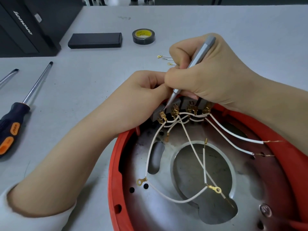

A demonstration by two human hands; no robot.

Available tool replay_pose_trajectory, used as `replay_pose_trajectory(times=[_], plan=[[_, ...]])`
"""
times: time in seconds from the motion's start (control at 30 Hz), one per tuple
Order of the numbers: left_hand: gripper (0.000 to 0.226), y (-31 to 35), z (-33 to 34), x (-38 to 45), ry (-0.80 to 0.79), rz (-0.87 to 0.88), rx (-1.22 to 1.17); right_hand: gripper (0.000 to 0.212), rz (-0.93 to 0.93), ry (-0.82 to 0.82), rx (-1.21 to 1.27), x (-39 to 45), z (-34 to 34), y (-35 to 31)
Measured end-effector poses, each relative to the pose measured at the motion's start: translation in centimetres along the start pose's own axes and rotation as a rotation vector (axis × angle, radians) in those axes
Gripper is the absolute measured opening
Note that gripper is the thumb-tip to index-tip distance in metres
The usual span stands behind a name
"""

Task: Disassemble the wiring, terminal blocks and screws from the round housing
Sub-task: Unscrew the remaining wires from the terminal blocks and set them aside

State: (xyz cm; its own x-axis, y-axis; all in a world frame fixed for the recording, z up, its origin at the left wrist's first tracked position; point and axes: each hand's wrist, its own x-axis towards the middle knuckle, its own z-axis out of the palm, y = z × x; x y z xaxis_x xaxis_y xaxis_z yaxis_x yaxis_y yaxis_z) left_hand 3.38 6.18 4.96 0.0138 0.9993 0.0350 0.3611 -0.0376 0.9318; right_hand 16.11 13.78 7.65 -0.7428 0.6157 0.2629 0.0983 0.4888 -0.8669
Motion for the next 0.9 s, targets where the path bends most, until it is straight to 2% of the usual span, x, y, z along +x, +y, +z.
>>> replay_pose_trajectory(times=[0.13,0.33,0.47,0.9], plan=[[0.051,0.15,0.03,-0.05,0.005,0.002,0.024,0.044,0.011,-0.026,0.006,-0.08,-0.13,0.11],[0.043,-0.18,-0.02,-0.2,-0.03,0.02,-0.032,0.044,-0.011,0.081,0.011,-0.4,-0.29,0.32],[0.026,-0.29,-0.01,-0.22,-0.052,0.004,-0.087,0.043,-0.019,0.064,-0.001,-0.58,-0.22,0.26],[0.036,-0.4,-0.24,0.07,-0.06,0.011,-0.058,0.042,-0.018,0.035,-0.038,-0.4,0.2,0.28]])
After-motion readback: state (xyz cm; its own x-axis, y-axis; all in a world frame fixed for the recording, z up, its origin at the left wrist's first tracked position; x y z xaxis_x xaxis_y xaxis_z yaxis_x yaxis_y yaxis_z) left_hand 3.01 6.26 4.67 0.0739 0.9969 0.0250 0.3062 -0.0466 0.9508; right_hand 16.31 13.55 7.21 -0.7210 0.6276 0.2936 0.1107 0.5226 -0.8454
